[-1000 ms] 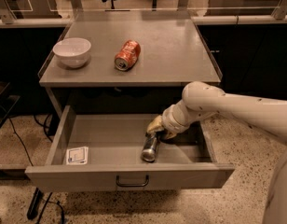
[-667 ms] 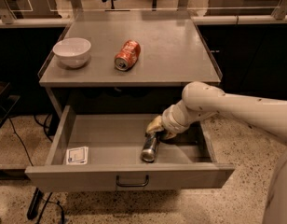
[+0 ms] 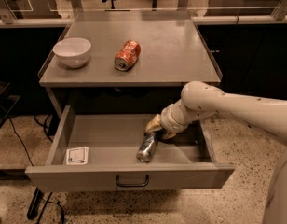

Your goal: Place redbull can into top drawer

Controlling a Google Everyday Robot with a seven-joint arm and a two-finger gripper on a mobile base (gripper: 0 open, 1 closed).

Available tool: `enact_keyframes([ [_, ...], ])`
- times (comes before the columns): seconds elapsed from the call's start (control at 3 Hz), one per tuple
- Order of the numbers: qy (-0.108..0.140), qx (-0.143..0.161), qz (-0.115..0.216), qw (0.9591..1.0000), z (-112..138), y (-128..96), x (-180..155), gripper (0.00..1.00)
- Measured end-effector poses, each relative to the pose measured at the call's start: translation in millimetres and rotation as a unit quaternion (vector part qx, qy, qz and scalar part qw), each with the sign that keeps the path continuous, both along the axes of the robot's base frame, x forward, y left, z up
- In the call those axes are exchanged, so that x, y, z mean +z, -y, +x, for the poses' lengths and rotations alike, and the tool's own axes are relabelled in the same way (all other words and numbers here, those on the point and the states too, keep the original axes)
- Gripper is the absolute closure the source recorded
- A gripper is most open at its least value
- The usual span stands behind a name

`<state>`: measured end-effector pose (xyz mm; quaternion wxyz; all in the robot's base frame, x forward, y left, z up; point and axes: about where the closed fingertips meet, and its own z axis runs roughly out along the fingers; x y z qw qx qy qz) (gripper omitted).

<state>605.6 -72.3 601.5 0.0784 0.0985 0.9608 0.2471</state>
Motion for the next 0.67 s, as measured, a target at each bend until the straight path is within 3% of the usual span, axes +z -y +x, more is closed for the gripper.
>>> enact_keyframes([
  [0.33,0.000,0.000,0.000,1.0000,0.0,-0.1,0.0,0.00],
  [0.67,0.000,0.000,0.000,1.0000,0.0,-0.1,0.0,0.00],
])
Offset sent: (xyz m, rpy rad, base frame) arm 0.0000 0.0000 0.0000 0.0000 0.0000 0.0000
